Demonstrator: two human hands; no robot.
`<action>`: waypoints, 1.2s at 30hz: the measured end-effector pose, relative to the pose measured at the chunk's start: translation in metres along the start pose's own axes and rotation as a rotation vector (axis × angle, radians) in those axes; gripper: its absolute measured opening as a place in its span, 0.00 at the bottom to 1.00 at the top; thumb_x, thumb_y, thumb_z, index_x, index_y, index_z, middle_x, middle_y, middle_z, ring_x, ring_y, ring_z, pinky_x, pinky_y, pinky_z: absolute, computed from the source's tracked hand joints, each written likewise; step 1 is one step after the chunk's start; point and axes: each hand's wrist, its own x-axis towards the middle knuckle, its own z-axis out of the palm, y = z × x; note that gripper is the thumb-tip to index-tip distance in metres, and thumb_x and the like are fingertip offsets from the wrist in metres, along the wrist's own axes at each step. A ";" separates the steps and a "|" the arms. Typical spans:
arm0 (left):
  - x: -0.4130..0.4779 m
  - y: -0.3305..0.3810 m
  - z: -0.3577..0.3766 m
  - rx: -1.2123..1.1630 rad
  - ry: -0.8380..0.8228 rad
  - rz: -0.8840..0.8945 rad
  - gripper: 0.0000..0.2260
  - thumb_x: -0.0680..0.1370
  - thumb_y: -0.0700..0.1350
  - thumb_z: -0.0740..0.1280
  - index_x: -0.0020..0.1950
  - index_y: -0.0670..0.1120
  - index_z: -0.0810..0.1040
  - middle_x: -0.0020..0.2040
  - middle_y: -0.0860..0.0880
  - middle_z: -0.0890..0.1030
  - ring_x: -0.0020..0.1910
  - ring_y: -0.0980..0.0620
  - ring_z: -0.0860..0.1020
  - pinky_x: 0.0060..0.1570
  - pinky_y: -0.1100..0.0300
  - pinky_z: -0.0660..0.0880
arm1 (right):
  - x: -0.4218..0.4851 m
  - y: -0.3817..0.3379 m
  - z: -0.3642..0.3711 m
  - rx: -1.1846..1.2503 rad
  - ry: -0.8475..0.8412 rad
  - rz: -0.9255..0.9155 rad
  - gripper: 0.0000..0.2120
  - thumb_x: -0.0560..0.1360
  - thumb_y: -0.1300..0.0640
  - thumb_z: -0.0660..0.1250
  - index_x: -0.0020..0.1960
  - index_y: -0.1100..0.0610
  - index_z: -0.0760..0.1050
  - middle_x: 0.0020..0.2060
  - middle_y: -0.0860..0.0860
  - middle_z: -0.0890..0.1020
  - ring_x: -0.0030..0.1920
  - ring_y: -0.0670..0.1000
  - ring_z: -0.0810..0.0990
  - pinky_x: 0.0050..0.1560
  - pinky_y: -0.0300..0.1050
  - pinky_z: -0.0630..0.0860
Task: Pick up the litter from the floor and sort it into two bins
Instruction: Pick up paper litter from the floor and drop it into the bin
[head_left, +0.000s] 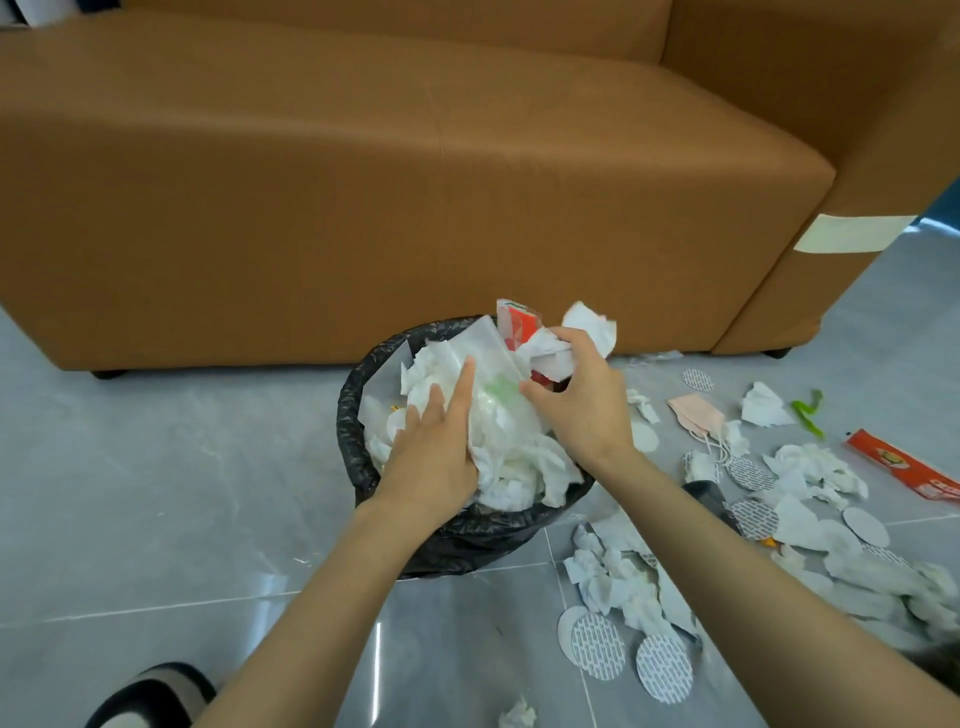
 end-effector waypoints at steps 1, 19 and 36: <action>0.000 -0.001 0.000 0.036 -0.021 -0.008 0.39 0.76 0.35 0.56 0.75 0.57 0.35 0.77 0.44 0.52 0.75 0.37 0.51 0.67 0.43 0.64 | -0.001 -0.001 0.004 -0.030 0.006 -0.046 0.18 0.73 0.58 0.69 0.62 0.50 0.72 0.35 0.43 0.79 0.32 0.42 0.75 0.32 0.36 0.73; -0.006 -0.018 0.002 0.420 0.108 -0.108 0.25 0.79 0.51 0.58 0.74 0.46 0.60 0.74 0.49 0.63 0.77 0.48 0.50 0.75 0.50 0.46 | -0.003 -0.032 0.028 -0.380 -0.840 -0.071 0.14 0.78 0.56 0.60 0.63 0.52 0.71 0.64 0.55 0.72 0.59 0.56 0.71 0.55 0.45 0.68; -0.010 -0.025 -0.015 0.299 0.147 -0.133 0.11 0.77 0.41 0.58 0.56 0.44 0.77 0.48 0.46 0.80 0.52 0.46 0.77 0.75 0.49 0.44 | -0.002 -0.012 0.058 -0.875 -0.981 -0.137 0.21 0.78 0.63 0.60 0.70 0.63 0.62 0.65 0.59 0.70 0.64 0.58 0.71 0.58 0.46 0.69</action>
